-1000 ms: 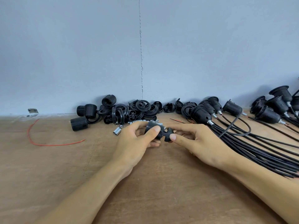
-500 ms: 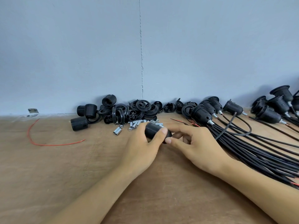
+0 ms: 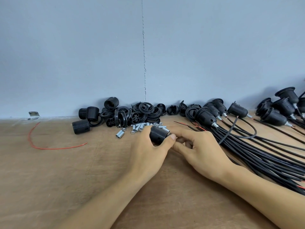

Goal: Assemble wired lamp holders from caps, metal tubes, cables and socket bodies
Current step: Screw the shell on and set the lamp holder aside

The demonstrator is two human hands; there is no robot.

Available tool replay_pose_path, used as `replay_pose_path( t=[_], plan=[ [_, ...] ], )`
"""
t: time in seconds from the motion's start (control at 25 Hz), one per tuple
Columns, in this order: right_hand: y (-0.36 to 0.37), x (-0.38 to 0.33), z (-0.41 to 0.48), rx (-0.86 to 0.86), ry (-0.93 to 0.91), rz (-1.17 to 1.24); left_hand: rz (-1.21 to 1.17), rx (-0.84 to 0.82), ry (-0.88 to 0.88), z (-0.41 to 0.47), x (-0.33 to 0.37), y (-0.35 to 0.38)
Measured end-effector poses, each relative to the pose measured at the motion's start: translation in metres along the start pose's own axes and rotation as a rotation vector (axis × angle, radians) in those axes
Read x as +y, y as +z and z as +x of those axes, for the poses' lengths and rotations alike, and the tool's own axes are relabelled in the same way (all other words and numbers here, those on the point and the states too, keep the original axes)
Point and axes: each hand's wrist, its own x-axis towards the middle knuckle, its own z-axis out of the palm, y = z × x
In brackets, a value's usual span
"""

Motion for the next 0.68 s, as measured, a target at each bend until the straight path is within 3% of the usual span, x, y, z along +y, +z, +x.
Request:
replay_pose_path(
  t=[0.2, 0.52, 0.68],
  plan=[
    [0.0, 0.001, 0.0, -0.001, -0.008, 0.005, -0.055, -0.015, 0.001, 0.0, 0.0, -0.001],
    [-0.006, 0.001, 0.006, 0.042, -0.11, -0.113, -0.42, 0.0, -0.194, 0.012, -0.002, -0.01],
    [-0.012, 0.007, 0.007, 0.014, -0.116, -0.069, -0.397, -0.055, -0.213, 0.013, -0.003, -0.011]
  ],
)
